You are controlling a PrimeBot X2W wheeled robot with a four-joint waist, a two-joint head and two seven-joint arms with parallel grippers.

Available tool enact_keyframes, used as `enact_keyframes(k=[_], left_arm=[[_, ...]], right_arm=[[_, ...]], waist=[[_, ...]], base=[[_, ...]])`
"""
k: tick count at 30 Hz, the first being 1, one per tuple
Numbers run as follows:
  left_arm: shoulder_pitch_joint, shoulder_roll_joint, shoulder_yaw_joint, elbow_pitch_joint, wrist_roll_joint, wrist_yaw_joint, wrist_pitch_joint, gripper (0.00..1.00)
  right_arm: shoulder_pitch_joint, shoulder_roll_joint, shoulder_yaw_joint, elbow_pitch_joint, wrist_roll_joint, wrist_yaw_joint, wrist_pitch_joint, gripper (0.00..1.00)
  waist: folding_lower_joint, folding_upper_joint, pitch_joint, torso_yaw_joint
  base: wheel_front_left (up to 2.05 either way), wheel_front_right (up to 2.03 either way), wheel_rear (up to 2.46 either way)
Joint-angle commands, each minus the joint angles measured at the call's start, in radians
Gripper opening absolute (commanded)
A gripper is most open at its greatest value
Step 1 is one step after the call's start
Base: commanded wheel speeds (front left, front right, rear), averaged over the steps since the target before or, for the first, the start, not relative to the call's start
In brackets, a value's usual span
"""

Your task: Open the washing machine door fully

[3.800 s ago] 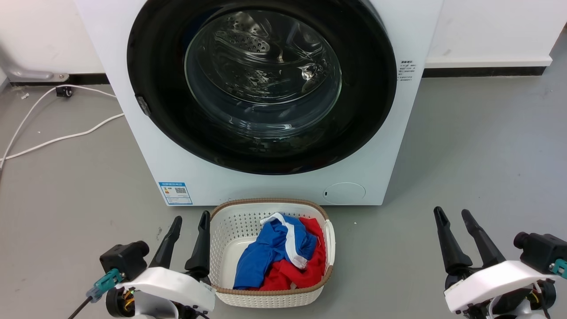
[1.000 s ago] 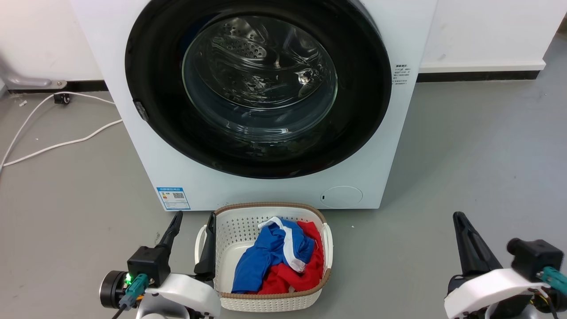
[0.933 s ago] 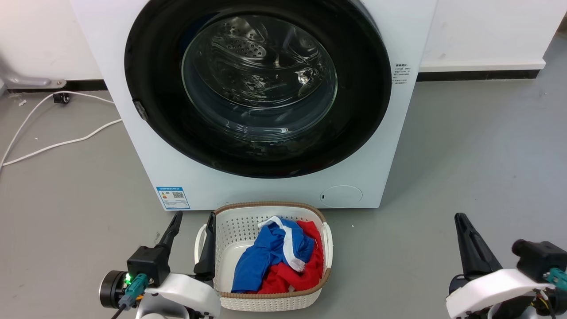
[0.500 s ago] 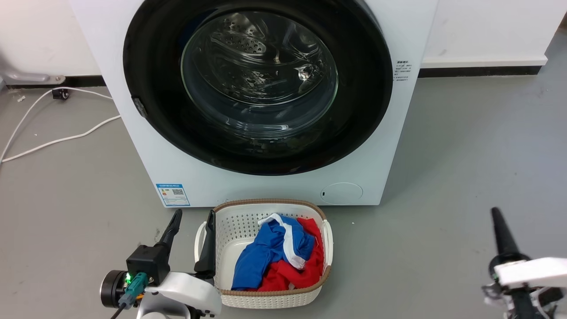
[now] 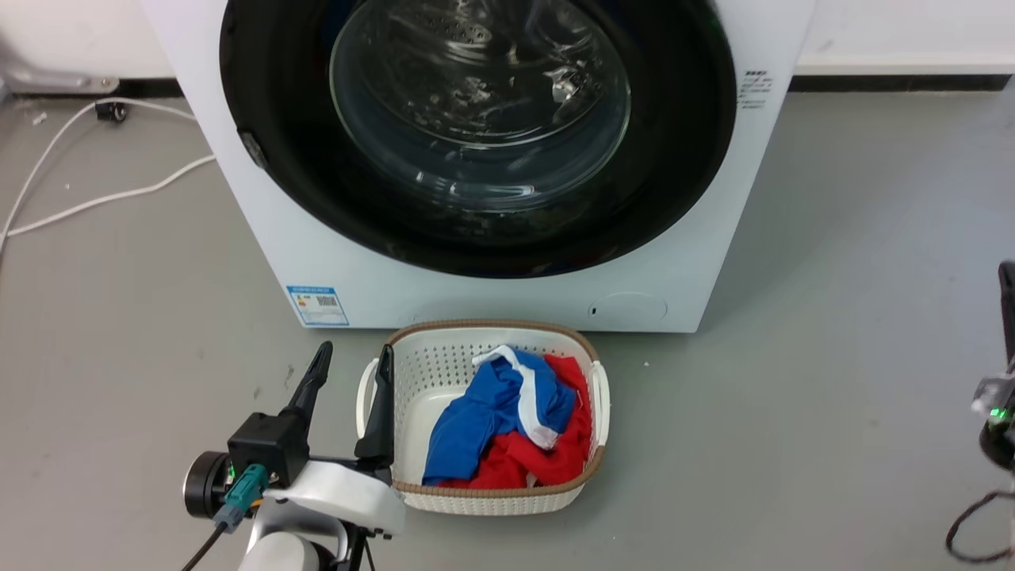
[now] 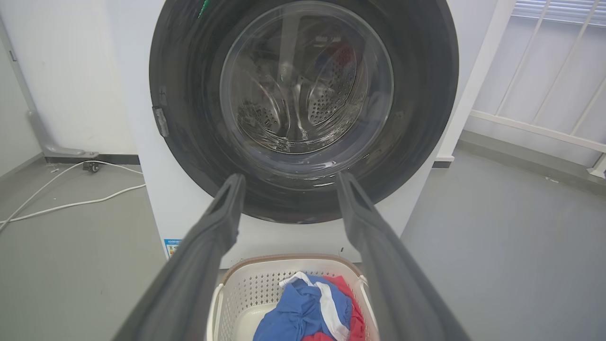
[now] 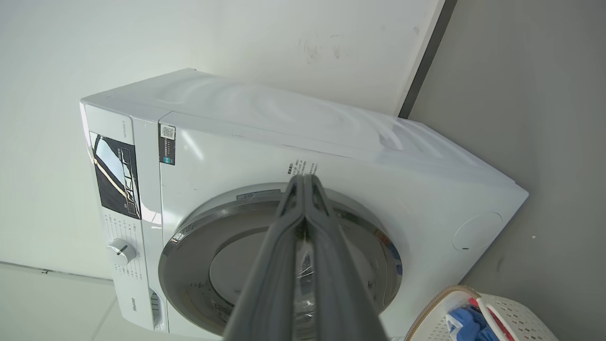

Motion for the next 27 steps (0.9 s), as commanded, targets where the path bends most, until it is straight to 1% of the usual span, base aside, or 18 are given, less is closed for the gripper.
enact_keyframes(k=[1, 7, 8, 9, 11, 14, 20, 24, 27], left_arm=[[-0.020, -0.003, -0.004, -0.011, 0.009, -0.003, -0.003, 1.00], [-0.068, -0.008, -0.021, -0.037, 0.015, -0.014, -0.003, 1.00], [-0.076, -0.010, -0.025, -0.045, 0.013, -0.016, -0.003, 1.00], [-0.076, -0.010, -0.025, -0.045, 0.013, -0.016, -0.003, 1.00], [-0.090, -0.013, -0.042, -0.060, 0.017, -0.021, -0.003, 1.00], [-0.107, -0.016, -0.061, -0.086, 0.018, -0.024, -0.003, 1.00], [-0.143, -0.020, -0.086, -0.122, 0.024, -0.028, -0.003, 1.00], [-0.168, -0.021, -0.100, -0.132, 0.028, -0.033, -0.003, 1.00], [-0.183, -0.022, -0.107, -0.139, 0.031, -0.034, -0.003, 1.00]], right_arm=[[-0.072, -0.031, -0.020, 0.056, 0.016, 0.000, 0.039, 0.00], [-0.277, -0.141, -0.043, 0.237, -0.007, 0.000, 0.149, 0.00], [-0.313, -0.155, -0.040, 0.268, -0.015, 0.000, 0.167, 0.00], [-0.313, -0.155, -0.040, 0.268, -0.015, 0.000, 0.167, 0.00], [-0.382, -0.191, -0.032, 0.317, -0.044, 0.000, 0.197, 0.00], [-0.478, -0.225, -0.011, 0.383, -0.088, 0.000, 0.246, 0.00], [-0.663, -0.255, 0.035, 0.486, -0.180, 0.000, 0.328, 0.00], [-0.765, -0.249, 0.067, 0.528, -0.235, 0.000, 0.364, 0.00], [-0.830, -0.233, 0.089, 0.543, -0.268, 0.000, 0.381, 0.00]], waist=[[-0.0001, 0.0000, 0.036, 0.020], [-0.0001, 0.0000, 0.115, 0.067], [-0.0001, 0.0000, 0.127, 0.073], [-0.0001, 0.0000, 0.127, 0.073], [-0.0001, 0.0000, 0.159, 0.083], [-0.0001, 0.0000, 0.203, 0.098], [-0.0001, 0.0000, 0.276, 0.129], [-0.0001, 0.0000, 0.310, 0.149], [-0.0001, 0.0000, 0.332, 0.161]], base=[[0.00, 0.00, 0.00], [0.00, 0.00, 0.00], [0.00, 0.00, 0.00], [0.00, 0.00, 0.00], [0.00, 0.00, 0.00], [0.00, 0.00, 0.00], [0.00, 0.00, 0.00], [0.00, 0.00, 0.00], [0.00, 0.00, 0.00]])
